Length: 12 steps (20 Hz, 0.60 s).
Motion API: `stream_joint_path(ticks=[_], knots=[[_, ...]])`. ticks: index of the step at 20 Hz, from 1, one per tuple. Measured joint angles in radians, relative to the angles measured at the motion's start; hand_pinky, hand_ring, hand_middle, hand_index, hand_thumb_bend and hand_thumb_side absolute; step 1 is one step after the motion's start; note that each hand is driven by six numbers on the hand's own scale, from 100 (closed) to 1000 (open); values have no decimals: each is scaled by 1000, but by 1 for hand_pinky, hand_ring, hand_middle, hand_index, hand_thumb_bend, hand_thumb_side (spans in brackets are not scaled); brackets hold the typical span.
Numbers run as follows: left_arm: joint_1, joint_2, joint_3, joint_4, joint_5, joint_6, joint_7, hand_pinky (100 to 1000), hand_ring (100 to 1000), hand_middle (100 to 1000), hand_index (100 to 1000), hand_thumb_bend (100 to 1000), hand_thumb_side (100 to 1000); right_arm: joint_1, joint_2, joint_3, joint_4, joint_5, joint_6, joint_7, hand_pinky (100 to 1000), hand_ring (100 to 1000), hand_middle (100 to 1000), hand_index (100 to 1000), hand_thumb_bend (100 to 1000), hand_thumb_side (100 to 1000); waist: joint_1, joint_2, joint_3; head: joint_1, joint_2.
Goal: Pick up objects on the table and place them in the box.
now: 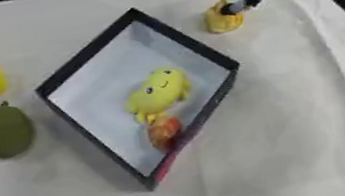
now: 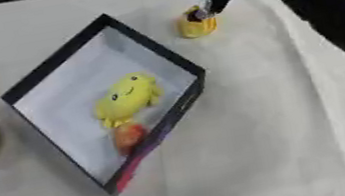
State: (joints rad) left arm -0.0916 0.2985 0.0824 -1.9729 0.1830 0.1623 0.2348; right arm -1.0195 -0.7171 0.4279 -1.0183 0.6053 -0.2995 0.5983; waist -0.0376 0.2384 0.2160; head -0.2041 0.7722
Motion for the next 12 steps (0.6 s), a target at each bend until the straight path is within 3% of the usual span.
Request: stream_joint_path(ticks=[12], knots=[[-15,0,0,-6,-7,1,0,890,720,738,828,136,946,9,32,-59,125,117,-21,-42,953,923,846,951,458,574,-10,28,18,-27,0]])
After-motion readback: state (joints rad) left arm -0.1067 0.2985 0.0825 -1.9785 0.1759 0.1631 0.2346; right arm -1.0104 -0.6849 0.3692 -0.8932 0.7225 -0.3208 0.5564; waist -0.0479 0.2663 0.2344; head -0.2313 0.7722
